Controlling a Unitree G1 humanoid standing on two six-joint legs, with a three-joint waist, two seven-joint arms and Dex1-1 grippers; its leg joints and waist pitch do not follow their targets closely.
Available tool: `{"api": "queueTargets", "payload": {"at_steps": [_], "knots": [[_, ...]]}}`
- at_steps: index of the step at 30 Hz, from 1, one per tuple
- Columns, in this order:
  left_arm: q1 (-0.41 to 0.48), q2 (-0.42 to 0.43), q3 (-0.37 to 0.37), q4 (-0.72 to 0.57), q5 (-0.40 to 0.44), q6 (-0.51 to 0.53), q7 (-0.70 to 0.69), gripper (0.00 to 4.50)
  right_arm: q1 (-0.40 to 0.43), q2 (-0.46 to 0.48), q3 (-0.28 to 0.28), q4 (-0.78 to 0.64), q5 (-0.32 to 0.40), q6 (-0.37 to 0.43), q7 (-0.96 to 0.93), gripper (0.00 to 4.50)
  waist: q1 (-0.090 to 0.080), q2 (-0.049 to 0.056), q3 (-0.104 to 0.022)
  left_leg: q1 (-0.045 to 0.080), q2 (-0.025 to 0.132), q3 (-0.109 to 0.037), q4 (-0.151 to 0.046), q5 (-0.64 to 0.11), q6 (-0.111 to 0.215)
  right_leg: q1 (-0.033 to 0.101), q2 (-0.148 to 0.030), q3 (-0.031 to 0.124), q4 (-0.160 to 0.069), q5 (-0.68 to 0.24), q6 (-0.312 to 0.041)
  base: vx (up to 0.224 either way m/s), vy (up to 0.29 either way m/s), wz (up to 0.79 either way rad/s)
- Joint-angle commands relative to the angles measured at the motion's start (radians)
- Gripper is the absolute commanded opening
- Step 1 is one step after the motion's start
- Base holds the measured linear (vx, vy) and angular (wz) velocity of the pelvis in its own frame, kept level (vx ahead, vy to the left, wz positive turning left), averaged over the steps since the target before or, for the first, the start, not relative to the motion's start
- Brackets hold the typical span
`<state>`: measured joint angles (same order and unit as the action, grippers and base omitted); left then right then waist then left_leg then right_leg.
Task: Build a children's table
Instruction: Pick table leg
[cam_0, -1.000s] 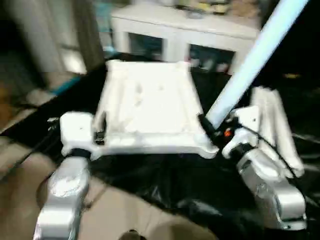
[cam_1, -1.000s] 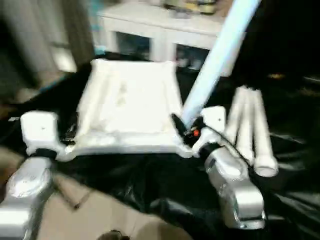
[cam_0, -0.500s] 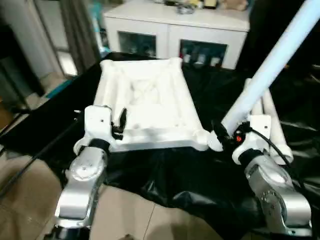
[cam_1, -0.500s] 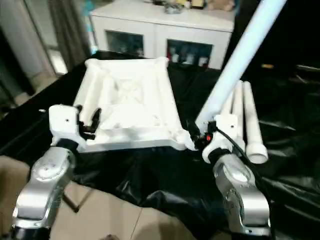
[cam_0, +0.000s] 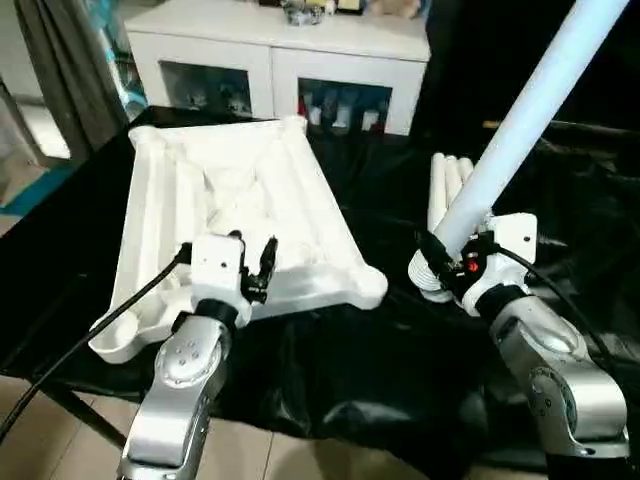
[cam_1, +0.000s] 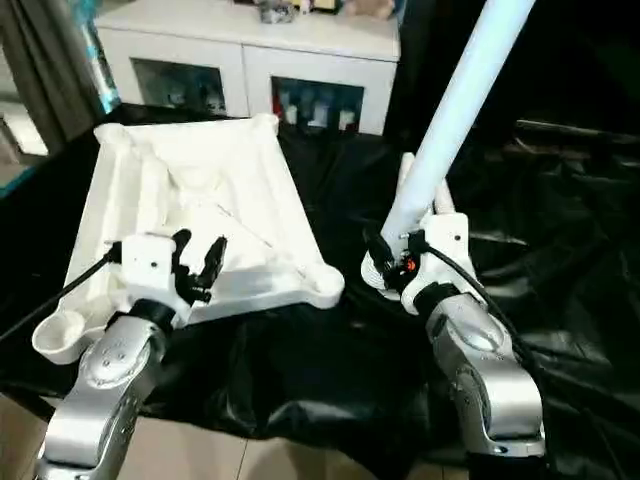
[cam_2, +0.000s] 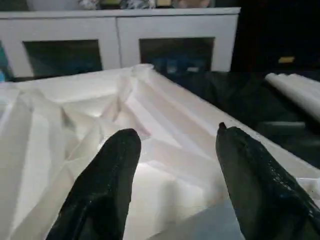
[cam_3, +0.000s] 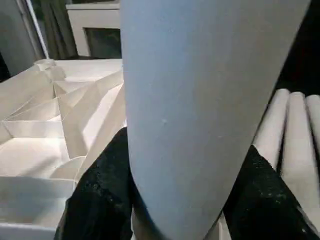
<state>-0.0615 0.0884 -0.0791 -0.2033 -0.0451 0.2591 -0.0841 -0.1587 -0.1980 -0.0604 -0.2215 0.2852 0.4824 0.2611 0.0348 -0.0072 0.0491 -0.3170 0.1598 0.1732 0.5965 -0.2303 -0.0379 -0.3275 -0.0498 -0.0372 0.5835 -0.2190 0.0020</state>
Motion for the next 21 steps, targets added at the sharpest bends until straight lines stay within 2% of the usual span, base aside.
{"api": "queueTargets", "payload": {"at_steps": [1, 3, 4, 5, 6, 7, 8, 9, 11, 12, 13, 14, 15, 16, 17, 18, 19, 20, 21], "knots": [[-0.002, -0.003, -0.01, -0.026, 0.004, 0.011, -0.007, 2.82, -0.026, -0.002, -0.004, 0.004, 0.002, 0.005, -0.004, 1.89, 0.004, -0.002, -0.058, 0.006, 0.047, -0.014, -0.08, -0.236, 0.08, 0.046, -0.065, 0.037, -0.07, -0.24, -0.239, 0.099, -0.002, 0.06], [-0.014, -0.005, -0.015, -0.017, 0.006, 0.011, -0.004, 2.82, -0.031, 0.001, -0.005, 0.008, 0.002, 0.004, -0.002, 1.89, 0.012, 0.0, -0.068, -0.006, 0.036, -0.012, -0.07, -0.115, 0.125, 0.065, -0.061, 0.036, -0.052, -0.092, -0.271, 0.1, 0.0, 0.03], [-0.017, -0.006, -0.015, -0.015, 0.006, 0.011, -0.004, 2.82, -0.031, 0.002, -0.005, 0.01, 0.002, 0.003, -0.001, 1.89, 0.014, 0.002, -0.07, -0.008, 0.033, -0.012, -0.067, -0.088, 0.136, 0.069, -0.059, 0.035, -0.048, -0.06, -0.275, 0.09, 0.004, 0.02], [-0.022, -0.007, -0.016, -0.013, 0.007, 0.013, -0.004, 2.82, -0.031, 0.002, -0.005, 0.013, 0.002, 0.001, 0.001, 1.89, 0.016, 0.001, -0.074, -0.012, 0.029, -0.014, -0.062, -0.038, 0.162, 0.076, -0.056, 0.033, -0.04, -0.001, -0.279, 0.063, 0.009, 0.02], [-0.03, -0.007, -0.015, -0.009, 0.007, 0.017, -0.005, 2.82, -0.031, 0.006, -0.005, 0.017, 0.002, -0.003, -0.001, 1.89, 0.019, 0.008, -0.078, -0.009, 0.029, -0.016, -0.058, 0.008, 0.185, 0.074, -0.053, 0.029, -0.032, 0.045, -0.282, 0.063, 0.009, 0.02], [-0.031, -0.007, -0.015, -0.009, 0.007, 0.017, -0.006, 2.82, -0.031, 0.007, -0.006, 0.017, 0.002, -0.004, -0.002, 1.89, 0.018, 0.006, -0.079, -0.007, 0.029, -0.018, -0.055, 0.029, 0.199, 0.073, -0.05, 0.027, -0.028, 0.068, -0.283, 0.073, 0.009, 0.03], [-0.035, -0.006, -0.013, -0.007, 0.007, 0.018, -0.009, 2.82, -0.032, 0.01, -0.006, 0.019, 0.002, -0.006, -0.006, 1.89, 0.019, 0.012, -0.08, -0.004, 0.028, -0.021, -0.051, 0.068, 0.224, 0.071, -0.048, 0.023, -0.019, 0.105, -0.285, 0.1, 0.007, 0.03], [-0.037, -0.005, -0.012, -0.006, 0.005, 0.018, -0.011, 2.82, -0.031, 0.01, -0.004, 0.017, 0.003, -0.004, -0.005, 1.89, 0.019, 0.009, -0.081, -0.002, 0.026, -0.023, -0.046, 0.097, 0.249, 0.071, -0.046, 0.022, -0.013, 0.139, -0.286, 0.1, 0.007, 0.03], [-0.039, -0.004, -0.009, -0.003, 0.003, 0.019, -0.013, 2.82, -0.027, 0.01, -0.001, 0.013, 0.004, 0.0, -0.005, 1.89, 0.022, 0.004, -0.079, -0.01, 0.019, -0.02, -0.039, 0.105, 0.263, 0.076, -0.049, 0.028, -0.013, 0.153, -0.29, 0.064, 0.004, 0.02], [-0.042, -0.004, -0.008, 0.0, 0.002, 0.019, -0.014, 2.82, -0.023, 0.01, 0.002, 0.012, 0.002, 0.003, -0.006, 1.89, 0.022, 0.013, -0.072, 0.046, 0.052, -0.006, -0.054, 0.048, 0.176, 0.039, -0.026, 0.042, -0.005, 0.097, -0.295, 0.053, 0.002, 0.0], [-0.044, -0.004, -0.007, 0.002, 0.001, 0.02, -0.015, 2.82, -0.02, 0.008, 0.005, 0.012, -0.003, 0.004, -0.008, 1.89, 0.023, 0.016, -0.071, 0.064, 0.064, -0.002, -0.06, 0.033, 0.134, 0.031, -0.021, 0.043, 0.003, 0.084, -0.292, 0.054, -0.004, -0.13], [-0.046, -0.004, -0.006, 0.004, 0.0, 0.02, -0.015, 2.82, -0.018, 0.006, 0.008, 0.013, -0.01, 0.002, -0.01, 1.89, 0.017, 0.016, -0.063, 0.108, 0.084, 0.004, -0.068, -0.002, 0.077, -0.011, -0.018, 0.039, 0.018, 0.085, -0.285, 0.048, -0.011, -0.3], [-0.048, -0.003, -0.006, 0.006, -0.001, 0.019, -0.015, 2.82, -0.016, 0.008, 0.007, 0.014, -0.01, 0.001, -0.012, 1.89, 0.024, 0.004, -0.048, 0.105, 0.065, 0.036, -0.067, -0.096, 0.018, -0.002, -0.022, 0.061, 0.005, 0.059, -0.29, 0.048, -0.011, -0.3], [-0.048, -0.003, -0.006, 0.006, -0.001, 0.02, -0.015, 2.82, -0.016, 0.009, 0.007, 0.015, -0.01, 0.001, -0.012, 1.89, 0.032, -0.005, -0.045, 0.08, 0.029, 0.054, -0.055, -0.147, -0.016, 0.033, -0.014, 0.091, -0.008, 0.052, -0.303, 0.039, -0.007, -0.41], [-0.049, -0.003, -0.006, 0.007, -0.002, 0.021, -0.016, 2.82, -0.015, 0.014, 0.005, 0.016, -0.009, -0.002, -0.013, 1.89, 0.061, -0.025, -0.047, -0.008, -0.022, 0.037, -0.01, -0.161, -0.036, 0.125, -0.026, 0.159, -0.034, 0.06, -0.308, 0.04, 0.011, -0.34], [-0.049, -0.003, -0.006, 0.007, -0.001, 0.021, -0.016, 2.82, -0.016, 0.015, 0.005, 0.015, -0.008, -0.003, -0.011, 1.89, 0.077, -0.026, -0.045, -0.06, -0.004, -0.011, 0.021, -0.111, 0.011, 0.156, -0.082, 0.186, -0.051, 0.097, -0.327, 0.04, 0.011, -0.34], [-0.05, -0.004, -0.007, 0.006, 0.0, 0.022, -0.015, 2.82, -0.018, 0.015, 0.006, 0.016, -0.008, -0.003, -0.01, 1.89, 0.083, 0.006, -0.06, -0.063, 0.007, -0.028, 0.019, -0.055, 0.022, 0.158, -0.087, 0.175, -0.041, 0.132, -0.333, 0.0, 0.0, 0.0], [-0.049, -0.004, -0.007, 0.006, 0.0, 0.023, -0.015, 2.82, -0.019, 0.015, 0.007, 0.017, -0.009, -0.004, -0.009, 1.89, 0.066, 0.01, -0.065, -0.065, 0.006, -0.035, -0.01, 0.032, 0.03, 0.138, -0.024, 0.133, -0.014, 0.233, -0.298, 0.0, 0.0, 0.0], [-0.047, -0.004, -0.007, 0.004, 0.0, 0.024, -0.015, 2.82, -0.02, 0.015, 0.01, 0.018, -0.012, -0.004, -0.008, 1.89, 0.049, 0.031, -0.066, -0.027, 0.023, -0.052, -0.037, 0.07, 0.04, 0.1, 0.005, 0.089, 0.01, 0.225, -0.247, 0.0, 0.0, 0.0]]}}
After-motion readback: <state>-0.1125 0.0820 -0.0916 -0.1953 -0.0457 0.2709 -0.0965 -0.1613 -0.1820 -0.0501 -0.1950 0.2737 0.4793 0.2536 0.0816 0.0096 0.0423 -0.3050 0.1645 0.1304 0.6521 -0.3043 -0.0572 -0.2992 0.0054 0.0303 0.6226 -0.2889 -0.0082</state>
